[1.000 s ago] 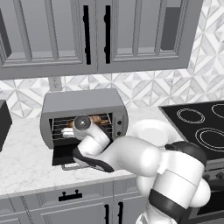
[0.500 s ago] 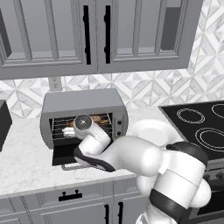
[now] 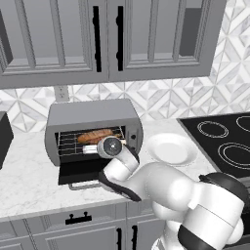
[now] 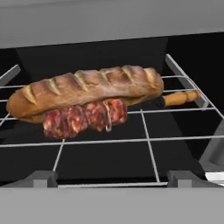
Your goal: Pick up the kebab skewer and baguette bread, and place them inside the toaster oven. Close the toaster oven door and start by setting the timer.
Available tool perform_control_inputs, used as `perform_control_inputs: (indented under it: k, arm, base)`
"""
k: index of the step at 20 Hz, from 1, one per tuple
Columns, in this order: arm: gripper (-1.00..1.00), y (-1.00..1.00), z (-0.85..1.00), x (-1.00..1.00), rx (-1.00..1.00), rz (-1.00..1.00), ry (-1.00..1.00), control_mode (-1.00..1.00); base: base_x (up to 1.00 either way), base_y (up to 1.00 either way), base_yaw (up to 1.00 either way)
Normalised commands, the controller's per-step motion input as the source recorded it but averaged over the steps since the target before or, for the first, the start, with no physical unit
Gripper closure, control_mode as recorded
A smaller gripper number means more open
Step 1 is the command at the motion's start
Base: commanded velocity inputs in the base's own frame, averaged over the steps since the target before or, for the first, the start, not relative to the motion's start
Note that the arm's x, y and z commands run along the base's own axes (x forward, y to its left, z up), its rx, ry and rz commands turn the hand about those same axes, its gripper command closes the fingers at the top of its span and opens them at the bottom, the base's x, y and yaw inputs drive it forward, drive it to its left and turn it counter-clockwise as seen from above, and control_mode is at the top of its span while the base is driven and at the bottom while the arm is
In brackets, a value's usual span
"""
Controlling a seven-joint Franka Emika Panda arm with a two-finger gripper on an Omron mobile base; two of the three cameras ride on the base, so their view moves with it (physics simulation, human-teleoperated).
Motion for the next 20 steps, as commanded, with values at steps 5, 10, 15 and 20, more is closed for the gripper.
perform_control_inputs:
  k: [5, 10, 15, 20]
  arm:
    - [-1.00, 0.08, -0.07, 0.00, 0.01, 0.02, -0.05, -1.00]
    - [-1.00, 0.30, 0.00, 0.00, 0.00, 0.00, 0.00, -1.00]
    - [-1.00, 0.27, 0.00, 0.00, 0.00, 0.00, 0.00, -1.00]
    - [-1.00, 0.13, 0.00, 0.00, 0.00, 0.00, 0.00, -1.00]
  base:
    - [0.00, 0.00, 0.00]
    - [0.00, 0.00, 0.00]
    - [0.00, 0.00, 0.00]
    - [0.00, 0.00, 0.00]
